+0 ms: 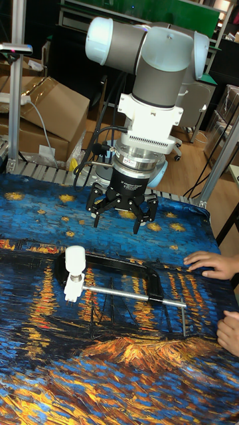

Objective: Install the light bulb by rotating it

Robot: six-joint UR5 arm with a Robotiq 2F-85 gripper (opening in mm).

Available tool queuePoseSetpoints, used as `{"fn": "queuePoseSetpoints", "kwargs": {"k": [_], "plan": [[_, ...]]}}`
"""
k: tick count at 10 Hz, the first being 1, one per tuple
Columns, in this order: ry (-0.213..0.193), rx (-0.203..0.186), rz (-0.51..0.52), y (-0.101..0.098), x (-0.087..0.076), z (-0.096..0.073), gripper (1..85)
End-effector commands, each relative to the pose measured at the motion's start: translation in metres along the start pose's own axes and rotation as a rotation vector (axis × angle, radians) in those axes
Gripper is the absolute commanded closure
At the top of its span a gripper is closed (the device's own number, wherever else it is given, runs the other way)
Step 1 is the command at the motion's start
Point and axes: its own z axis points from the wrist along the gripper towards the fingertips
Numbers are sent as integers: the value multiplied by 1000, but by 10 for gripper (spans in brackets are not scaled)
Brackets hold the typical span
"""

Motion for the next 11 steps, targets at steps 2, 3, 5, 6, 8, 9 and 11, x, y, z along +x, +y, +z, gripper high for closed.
{"fn": "queuePoseSetpoints", "kwargs": {"k": [2, 3, 5, 6, 8, 9, 11], "plan": [[-95, 14, -86, 1, -25, -1, 847], [-94, 14, -86, 1, -25, -1, 847], [-94, 16, -88, 2, -25, 0, 847], [-92, 15, -86, 3, -25, 0, 847], [-94, 11, -83, 4, -24, -2, 847], [-94, 11, -83, 3, -22, -3, 847], [-99, -4, -81, 3, -20, -3, 847]]}}
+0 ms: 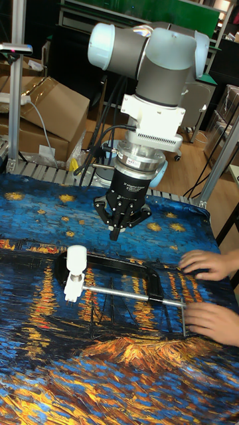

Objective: Install the light bulb by rotating it

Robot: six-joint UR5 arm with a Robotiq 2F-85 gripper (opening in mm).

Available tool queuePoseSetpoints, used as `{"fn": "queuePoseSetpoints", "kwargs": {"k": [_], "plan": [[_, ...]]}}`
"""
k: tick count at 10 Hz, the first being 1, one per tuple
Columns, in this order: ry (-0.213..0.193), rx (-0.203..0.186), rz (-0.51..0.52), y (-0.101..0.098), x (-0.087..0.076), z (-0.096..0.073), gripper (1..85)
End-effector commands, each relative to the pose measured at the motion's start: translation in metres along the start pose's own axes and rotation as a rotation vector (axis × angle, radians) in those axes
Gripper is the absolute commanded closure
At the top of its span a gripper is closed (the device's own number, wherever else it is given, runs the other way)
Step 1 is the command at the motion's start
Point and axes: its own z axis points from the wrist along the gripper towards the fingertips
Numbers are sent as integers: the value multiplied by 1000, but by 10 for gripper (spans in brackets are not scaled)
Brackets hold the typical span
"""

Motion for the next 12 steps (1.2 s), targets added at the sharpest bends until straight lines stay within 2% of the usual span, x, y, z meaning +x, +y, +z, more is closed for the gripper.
{"fn": "queuePoseSetpoints", "kwargs": {"k": [1, 4, 5, 12], "plan": [[-11, -23, 11, 3, 1, -4, 847], [-32, -62, 13, 5, 5, -2, 847], [-37, -94, 21, 9, 7, -1, 847], [-47, -169, 60, 23, 9, -2, 847]]}}
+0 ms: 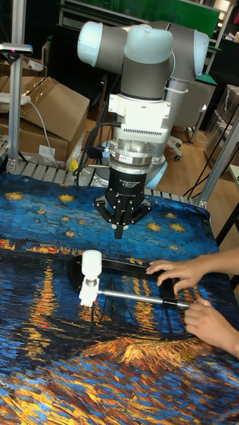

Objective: Install the light bulb by rotating it

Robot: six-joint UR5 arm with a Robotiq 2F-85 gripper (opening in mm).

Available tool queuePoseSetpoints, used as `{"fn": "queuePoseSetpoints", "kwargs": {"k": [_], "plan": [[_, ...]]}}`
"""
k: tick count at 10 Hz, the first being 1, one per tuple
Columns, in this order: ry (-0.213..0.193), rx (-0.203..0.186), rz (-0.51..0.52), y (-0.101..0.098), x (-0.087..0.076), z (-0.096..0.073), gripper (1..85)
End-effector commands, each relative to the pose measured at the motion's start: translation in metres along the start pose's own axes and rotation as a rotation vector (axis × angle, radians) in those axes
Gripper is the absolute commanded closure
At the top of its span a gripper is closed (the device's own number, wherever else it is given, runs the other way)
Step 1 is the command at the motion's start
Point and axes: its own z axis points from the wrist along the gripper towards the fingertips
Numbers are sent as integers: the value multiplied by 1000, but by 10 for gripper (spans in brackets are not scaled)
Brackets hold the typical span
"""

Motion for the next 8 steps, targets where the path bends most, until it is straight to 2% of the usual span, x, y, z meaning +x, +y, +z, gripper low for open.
{"fn": "queuePoseSetpoints", "kwargs": {"k": [1, 2, 3, 4, 5, 6, 7, 8], "plan": [[-18, -43, 16, 9, -4, -2, 847], [-10, -38, 18, 8, -1, -2, 847], [6, -51, 21, 11, 3, -2, 847], [-3, -26, -23, 5, 0, -2, 847], [-39, 5, -55, -3, -9, -2, 847], [-75, -15, -44, 2, -18, -3, 847], [-57, 14, -50, -5, -14, -2, 847], [-66, -1, -60, -1, -16, -2, 847]]}}
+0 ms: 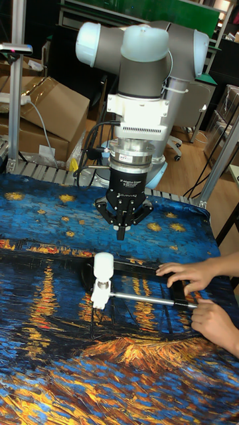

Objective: Install the light bulb by rotating it

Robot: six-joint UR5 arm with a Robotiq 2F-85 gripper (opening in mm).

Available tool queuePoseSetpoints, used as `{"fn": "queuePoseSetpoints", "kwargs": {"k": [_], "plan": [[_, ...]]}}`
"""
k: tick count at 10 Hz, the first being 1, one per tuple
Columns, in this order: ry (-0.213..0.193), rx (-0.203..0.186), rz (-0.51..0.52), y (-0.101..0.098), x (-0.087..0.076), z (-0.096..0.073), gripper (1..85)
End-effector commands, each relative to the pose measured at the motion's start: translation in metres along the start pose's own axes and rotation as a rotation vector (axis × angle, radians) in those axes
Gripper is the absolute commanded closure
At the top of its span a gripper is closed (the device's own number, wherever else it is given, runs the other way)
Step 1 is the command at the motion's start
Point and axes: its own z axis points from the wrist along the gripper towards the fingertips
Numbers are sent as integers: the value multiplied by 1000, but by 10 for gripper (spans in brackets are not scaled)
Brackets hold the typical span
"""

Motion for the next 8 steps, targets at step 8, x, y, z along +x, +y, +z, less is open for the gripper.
{"fn": "queuePoseSetpoints", "kwargs": {"k": [8], "plan": [[-66, 9, -88, -2, -17, -2, 790]]}}
